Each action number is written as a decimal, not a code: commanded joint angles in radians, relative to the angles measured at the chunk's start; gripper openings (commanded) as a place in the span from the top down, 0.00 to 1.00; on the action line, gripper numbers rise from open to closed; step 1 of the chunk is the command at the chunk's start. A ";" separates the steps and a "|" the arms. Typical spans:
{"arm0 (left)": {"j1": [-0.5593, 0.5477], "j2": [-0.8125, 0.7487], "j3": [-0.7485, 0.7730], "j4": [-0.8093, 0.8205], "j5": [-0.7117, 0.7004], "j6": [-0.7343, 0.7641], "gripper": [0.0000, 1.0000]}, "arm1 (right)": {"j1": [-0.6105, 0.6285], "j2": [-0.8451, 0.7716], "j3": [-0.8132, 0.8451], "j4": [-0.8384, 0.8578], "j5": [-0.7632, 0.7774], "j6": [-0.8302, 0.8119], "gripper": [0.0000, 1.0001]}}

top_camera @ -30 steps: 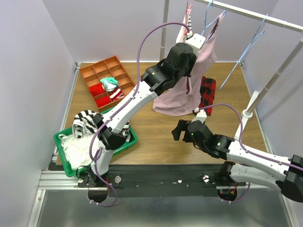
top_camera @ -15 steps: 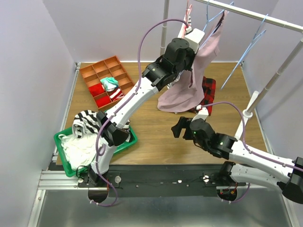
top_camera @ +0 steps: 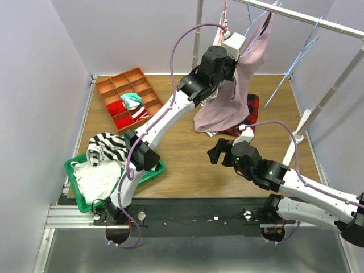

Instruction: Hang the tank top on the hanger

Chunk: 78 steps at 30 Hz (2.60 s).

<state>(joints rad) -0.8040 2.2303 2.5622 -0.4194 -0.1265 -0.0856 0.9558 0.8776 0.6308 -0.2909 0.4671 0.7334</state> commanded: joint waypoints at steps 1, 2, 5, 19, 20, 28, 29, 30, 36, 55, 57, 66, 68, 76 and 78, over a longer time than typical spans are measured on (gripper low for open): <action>0.009 0.022 0.061 0.151 0.025 -0.040 1.00 | 0.003 -0.006 0.006 -0.014 0.018 -0.005 0.04; 0.011 0.028 0.061 0.165 0.024 -0.042 1.00 | 0.003 -0.006 0.004 -0.013 0.015 -0.005 0.04; 0.019 0.045 0.076 0.176 0.041 -0.057 1.00 | 0.004 -0.008 -0.003 -0.005 0.010 -0.006 0.04; 0.029 0.080 0.093 0.186 0.062 -0.075 1.00 | 0.003 -0.002 -0.005 0.004 0.008 -0.014 0.04; 0.028 0.083 0.095 0.186 0.062 -0.077 1.00 | 0.003 0.001 -0.003 0.004 0.008 -0.014 0.04; 0.029 0.103 0.095 0.191 0.071 -0.088 1.00 | 0.003 0.003 -0.014 0.009 0.008 -0.015 0.04; 0.029 0.103 0.095 0.191 0.071 -0.089 1.00 | 0.004 0.004 -0.014 0.012 0.008 -0.017 0.04; 0.029 0.104 0.095 0.191 0.071 -0.088 1.00 | 0.004 0.007 -0.016 0.013 0.008 -0.017 0.04; 0.031 0.107 0.096 0.185 0.071 -0.089 1.00 | 0.004 0.015 -0.023 0.022 0.005 -0.017 0.04; 0.032 0.097 0.067 0.166 0.065 -0.097 0.98 | 0.003 0.012 -0.034 0.032 0.001 -0.012 0.04; 0.034 0.097 0.067 0.171 0.067 -0.100 0.97 | 0.003 0.009 -0.037 0.032 0.005 -0.011 0.04; 0.035 0.094 0.064 0.188 0.056 -0.108 0.86 | 0.004 0.001 -0.042 0.027 0.007 -0.009 0.04; 0.035 0.092 0.066 0.188 0.056 -0.106 0.86 | 0.003 0.001 -0.043 0.029 0.005 -0.008 0.04; 0.035 0.086 0.064 0.185 0.056 -0.109 0.79 | 0.003 0.001 -0.046 0.032 0.005 -0.006 0.04; 0.035 0.083 0.061 0.188 0.053 -0.109 0.76 | 0.004 0.003 -0.046 0.032 0.005 -0.006 0.04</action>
<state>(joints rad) -0.7734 2.3363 2.6102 -0.3069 -0.0715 -0.1890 0.9558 0.8890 0.5983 -0.2775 0.4664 0.7250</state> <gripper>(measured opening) 0.210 0.964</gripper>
